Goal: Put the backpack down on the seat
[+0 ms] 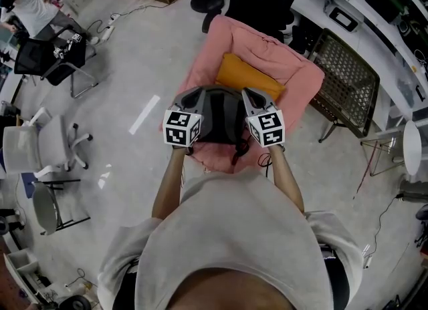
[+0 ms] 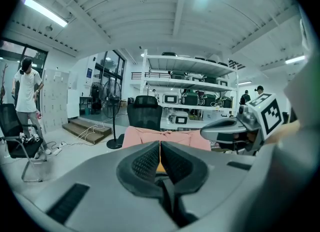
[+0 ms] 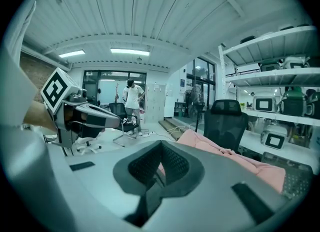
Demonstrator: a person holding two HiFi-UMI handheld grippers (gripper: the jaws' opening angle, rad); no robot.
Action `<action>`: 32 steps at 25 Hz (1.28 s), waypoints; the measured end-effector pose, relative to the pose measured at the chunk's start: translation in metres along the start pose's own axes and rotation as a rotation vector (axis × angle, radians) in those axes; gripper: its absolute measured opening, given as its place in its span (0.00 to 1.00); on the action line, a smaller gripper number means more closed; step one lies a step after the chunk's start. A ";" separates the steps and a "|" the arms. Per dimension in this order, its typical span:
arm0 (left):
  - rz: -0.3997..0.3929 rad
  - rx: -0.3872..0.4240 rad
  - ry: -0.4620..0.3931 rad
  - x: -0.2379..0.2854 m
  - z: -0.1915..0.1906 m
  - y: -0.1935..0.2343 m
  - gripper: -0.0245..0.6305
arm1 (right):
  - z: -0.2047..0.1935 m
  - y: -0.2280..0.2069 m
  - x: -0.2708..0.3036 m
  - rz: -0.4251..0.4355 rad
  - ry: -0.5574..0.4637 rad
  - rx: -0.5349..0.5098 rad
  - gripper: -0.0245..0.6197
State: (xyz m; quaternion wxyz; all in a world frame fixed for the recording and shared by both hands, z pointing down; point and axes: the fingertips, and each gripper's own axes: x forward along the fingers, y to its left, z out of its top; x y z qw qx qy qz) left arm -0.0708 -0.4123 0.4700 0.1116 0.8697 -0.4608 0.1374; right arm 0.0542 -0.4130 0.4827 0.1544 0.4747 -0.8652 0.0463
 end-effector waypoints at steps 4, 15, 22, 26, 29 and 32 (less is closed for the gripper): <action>-0.007 0.005 -0.002 0.001 0.001 -0.002 0.06 | 0.000 0.001 0.001 -0.002 -0.001 0.000 0.04; -0.012 -0.004 0.004 0.003 -0.003 -0.002 0.06 | -0.005 0.001 0.002 -0.007 0.020 -0.005 0.04; -0.015 -0.002 0.014 0.005 -0.007 -0.003 0.06 | -0.008 0.001 0.003 -0.008 0.030 -0.002 0.03; -0.019 -0.005 0.013 0.006 -0.007 -0.004 0.06 | -0.011 0.000 0.003 -0.010 0.034 0.001 0.04; -0.019 -0.003 0.015 0.006 -0.007 -0.004 0.06 | -0.011 0.001 0.002 -0.008 0.036 0.002 0.04; -0.020 -0.003 0.017 0.005 -0.006 -0.003 0.06 | -0.008 0.002 0.003 -0.006 0.037 0.001 0.04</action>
